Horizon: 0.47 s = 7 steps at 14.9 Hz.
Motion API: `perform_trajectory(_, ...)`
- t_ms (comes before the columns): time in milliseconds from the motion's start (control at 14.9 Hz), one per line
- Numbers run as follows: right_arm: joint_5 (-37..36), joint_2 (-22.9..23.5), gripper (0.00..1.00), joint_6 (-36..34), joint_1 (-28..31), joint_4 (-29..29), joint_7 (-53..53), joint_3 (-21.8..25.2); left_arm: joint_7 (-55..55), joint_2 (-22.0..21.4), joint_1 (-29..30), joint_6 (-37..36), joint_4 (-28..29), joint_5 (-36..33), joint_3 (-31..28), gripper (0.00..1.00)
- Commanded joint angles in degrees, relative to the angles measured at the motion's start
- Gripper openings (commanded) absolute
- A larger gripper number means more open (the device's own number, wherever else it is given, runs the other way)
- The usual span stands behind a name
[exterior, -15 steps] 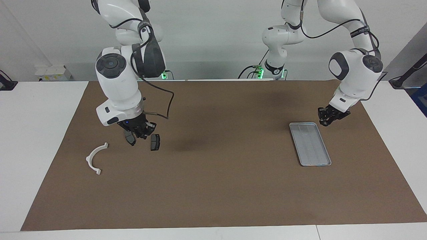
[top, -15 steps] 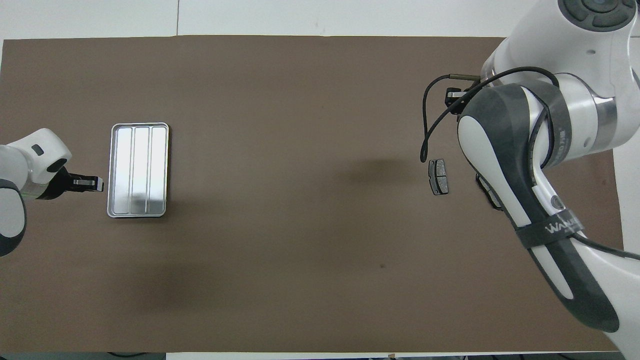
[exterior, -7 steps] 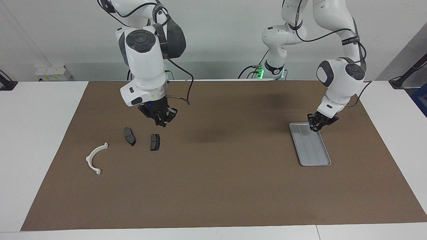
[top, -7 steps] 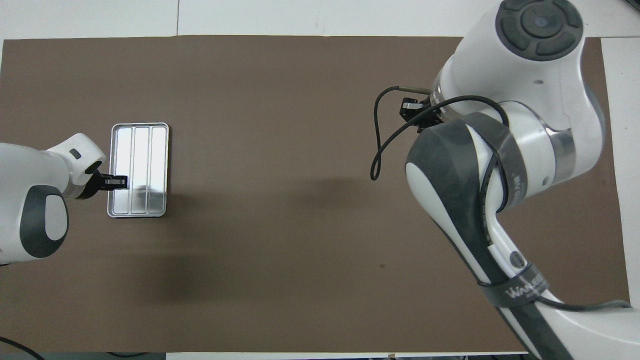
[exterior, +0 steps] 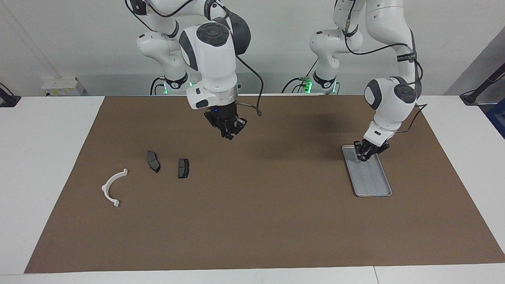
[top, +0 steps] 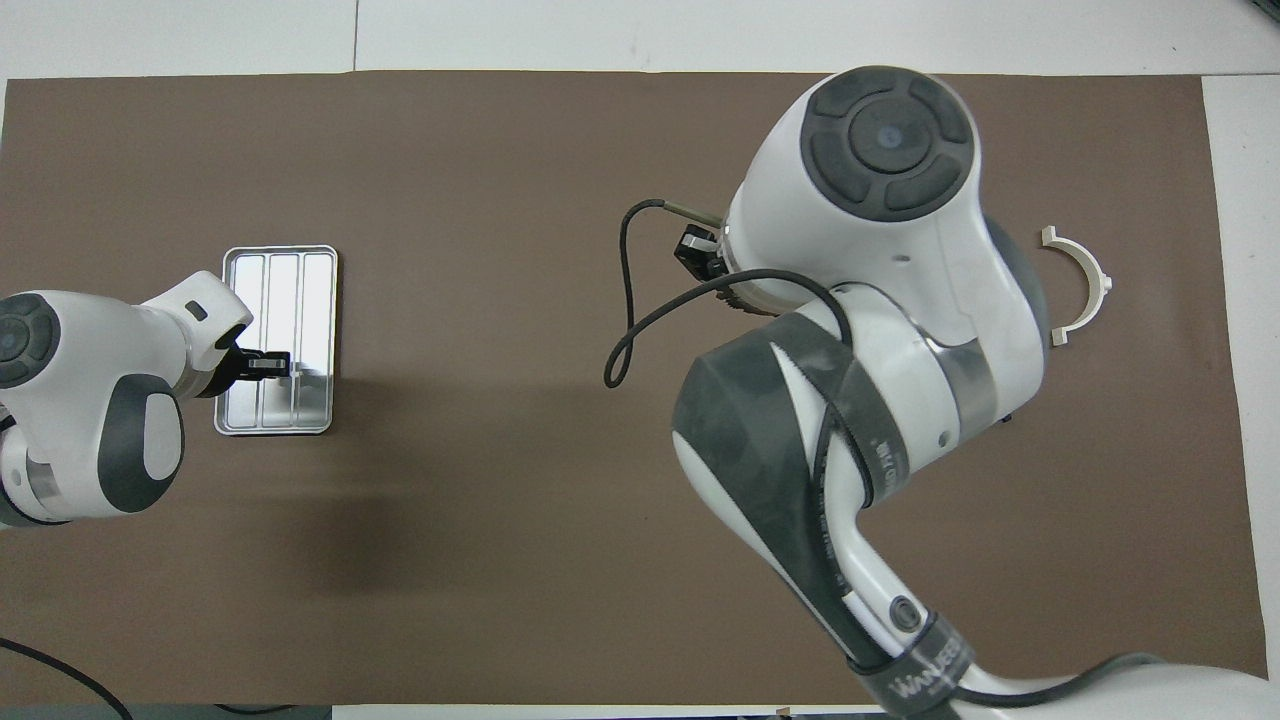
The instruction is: Pick bearing gear from pile to tray
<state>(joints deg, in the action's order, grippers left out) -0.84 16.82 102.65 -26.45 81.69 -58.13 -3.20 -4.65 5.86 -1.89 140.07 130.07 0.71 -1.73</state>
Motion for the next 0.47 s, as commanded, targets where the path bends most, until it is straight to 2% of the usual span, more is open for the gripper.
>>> perform_trajectory(0, 0.84, 1.37, 0.00, 3.34, -2.98, 0.76, -5.22, -0.05, 0.08, 0.47, -0.22, 3.10, 2.02, 0.78, -0.38, 0.13)
perform_trajectory(268, 0.49, 3.92, 0.00, 6.77, -6.15, 1.63, -9.98, -0.05, 0.08, 1.26, -0.22, 3.36, 2.11, 0.78, -0.46, 0.14)
perform_trajectory(335, 0.06, 4.44, 0.00, 7.56, -6.94, 1.90, -10.85, -0.05, -0.09, 1.26, -0.14, 3.37, 2.11, 0.78, -0.38, 0.17)
perform_trajectory(402, -0.12, 4.88, 0.00, 8.78, -7.56, 2.77, -11.91, -0.05, -0.27, 1.26, -0.05, 3.37, 2.11, 0.78, -0.46, 0.31)
